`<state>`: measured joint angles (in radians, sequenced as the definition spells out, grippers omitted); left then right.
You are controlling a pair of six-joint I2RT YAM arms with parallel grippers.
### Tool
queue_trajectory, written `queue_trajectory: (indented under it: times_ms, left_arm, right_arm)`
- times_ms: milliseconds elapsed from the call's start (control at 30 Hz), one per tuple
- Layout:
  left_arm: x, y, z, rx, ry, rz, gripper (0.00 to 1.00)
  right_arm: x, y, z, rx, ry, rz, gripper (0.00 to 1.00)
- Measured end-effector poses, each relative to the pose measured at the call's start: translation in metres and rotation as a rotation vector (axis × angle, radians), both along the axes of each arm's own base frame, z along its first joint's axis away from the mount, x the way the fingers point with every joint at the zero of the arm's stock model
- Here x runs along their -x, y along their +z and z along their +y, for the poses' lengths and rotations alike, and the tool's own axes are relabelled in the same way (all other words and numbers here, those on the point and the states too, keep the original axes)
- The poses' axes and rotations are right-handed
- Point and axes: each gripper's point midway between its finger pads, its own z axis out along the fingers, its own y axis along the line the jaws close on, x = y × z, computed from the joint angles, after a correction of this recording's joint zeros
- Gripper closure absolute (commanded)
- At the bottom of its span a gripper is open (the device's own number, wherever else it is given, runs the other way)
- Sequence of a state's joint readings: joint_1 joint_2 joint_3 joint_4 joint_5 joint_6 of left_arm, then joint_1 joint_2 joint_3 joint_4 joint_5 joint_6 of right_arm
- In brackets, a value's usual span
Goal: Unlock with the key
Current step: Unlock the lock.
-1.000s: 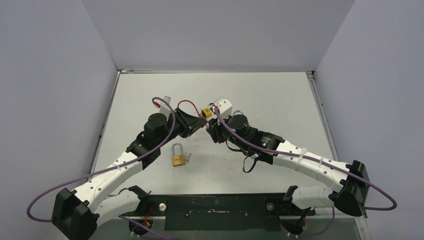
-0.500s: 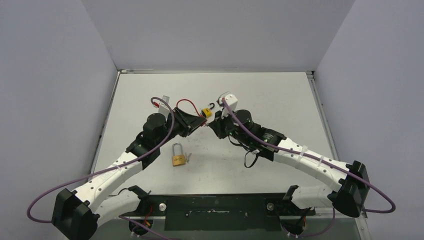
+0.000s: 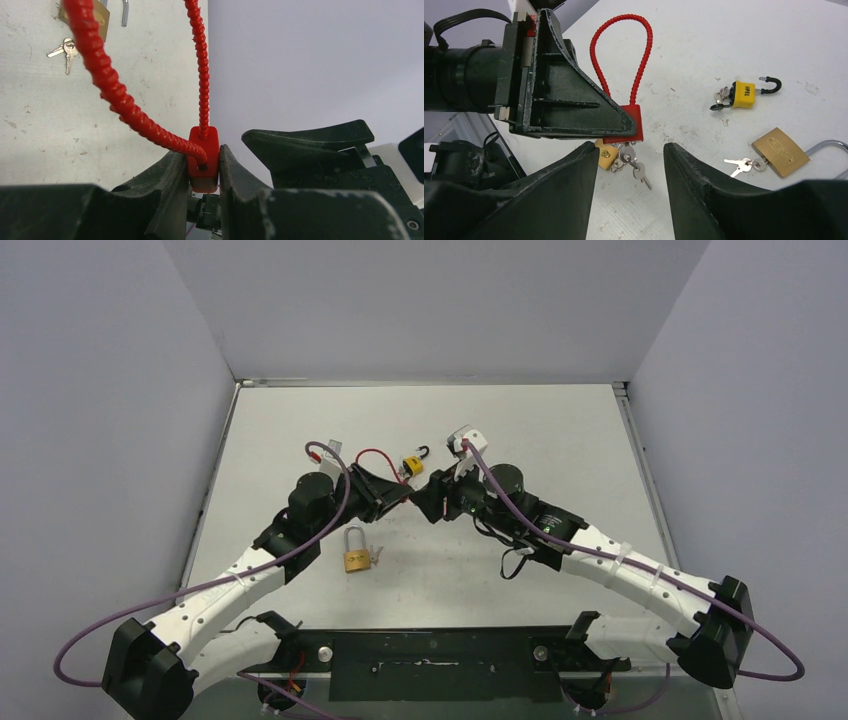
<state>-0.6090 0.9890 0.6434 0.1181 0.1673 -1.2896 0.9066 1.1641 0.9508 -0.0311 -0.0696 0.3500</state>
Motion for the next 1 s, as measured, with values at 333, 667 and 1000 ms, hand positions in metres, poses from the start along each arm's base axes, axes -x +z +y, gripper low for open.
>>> queue_trajectory:
  times_ms: [333, 667, 1000]
  left_arm:
    - [0.0, 0.0, 0.002, -0.003, 0.008, 0.004, 1.0]
    - [0.001, 0.002, 0.003, 0.004, 0.009, 0.004, 1.0]
    - [0.0, 0.004, 0.003, 0.009, 0.011, -0.001, 1.0]
  right_arm:
    - [0.017, -0.016, 0.008, 0.108, 0.072, -0.038, 0.49]
    - [0.009, -0.037, 0.009, 0.2, 0.032, -0.03, 0.69]
    - [0.002, -0.028, 0.011, 0.19, -0.008, -0.048, 0.75]
